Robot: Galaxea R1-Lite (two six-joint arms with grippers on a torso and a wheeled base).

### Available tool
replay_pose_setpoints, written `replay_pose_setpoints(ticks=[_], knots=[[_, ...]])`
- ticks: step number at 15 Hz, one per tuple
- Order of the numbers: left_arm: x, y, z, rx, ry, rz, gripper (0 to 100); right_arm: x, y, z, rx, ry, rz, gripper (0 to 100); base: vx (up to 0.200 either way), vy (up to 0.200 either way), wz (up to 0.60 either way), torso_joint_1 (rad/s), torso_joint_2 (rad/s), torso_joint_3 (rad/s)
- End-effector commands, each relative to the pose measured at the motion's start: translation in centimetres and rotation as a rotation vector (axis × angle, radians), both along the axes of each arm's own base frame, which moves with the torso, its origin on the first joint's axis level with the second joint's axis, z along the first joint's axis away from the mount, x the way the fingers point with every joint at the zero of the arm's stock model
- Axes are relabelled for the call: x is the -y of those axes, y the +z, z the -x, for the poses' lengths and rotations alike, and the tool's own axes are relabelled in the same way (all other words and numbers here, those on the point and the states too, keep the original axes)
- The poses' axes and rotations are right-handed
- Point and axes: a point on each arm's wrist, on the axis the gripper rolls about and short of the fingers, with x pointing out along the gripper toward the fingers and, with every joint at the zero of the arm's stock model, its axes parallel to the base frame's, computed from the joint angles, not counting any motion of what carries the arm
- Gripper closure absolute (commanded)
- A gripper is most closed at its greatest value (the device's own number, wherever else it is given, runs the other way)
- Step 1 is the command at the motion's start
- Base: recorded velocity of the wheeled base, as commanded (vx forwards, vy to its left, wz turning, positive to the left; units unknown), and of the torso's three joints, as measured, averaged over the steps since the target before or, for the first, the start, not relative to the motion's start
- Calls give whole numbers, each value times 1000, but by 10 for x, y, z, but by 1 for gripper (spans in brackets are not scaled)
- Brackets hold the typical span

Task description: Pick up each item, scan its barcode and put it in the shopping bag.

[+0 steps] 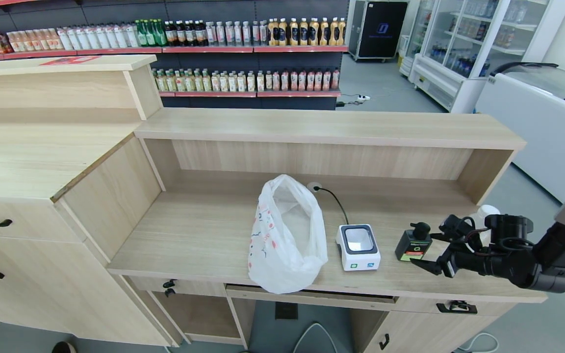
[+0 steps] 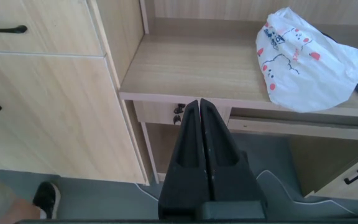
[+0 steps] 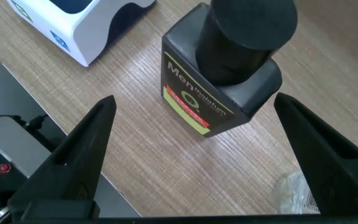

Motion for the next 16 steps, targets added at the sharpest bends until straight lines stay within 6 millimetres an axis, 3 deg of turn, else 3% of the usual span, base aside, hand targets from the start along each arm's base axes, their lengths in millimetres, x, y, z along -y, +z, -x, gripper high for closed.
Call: replay_pose_setpoints(ticks=[1, 6, 13, 14, 16], knots=[[0, 0, 0, 0, 0, 0, 100, -2, -6, -1, -15, 7, -5, 0, 0, 0, 0, 0, 0, 0], [0, 0, 0, 0, 0, 0, 100, -11, -10, -17, 18, 70, -24, 0, 0, 0, 0, 0, 0, 0], [0, 0, 0, 0, 0, 0, 100, -17, -22, -21, 4, 113, -48, 0, 0, 0, 0, 0, 0, 0], [0, 0, 0, 0, 0, 0, 100, -17, -22, -22, 5, 113, -47, 100, 0, 0, 0, 0, 0, 0], [0, 0, 0, 0, 0, 0, 100, -17, -21, -22, 7, 111, -47, 100, 0, 0, 0, 0, 0, 0]])
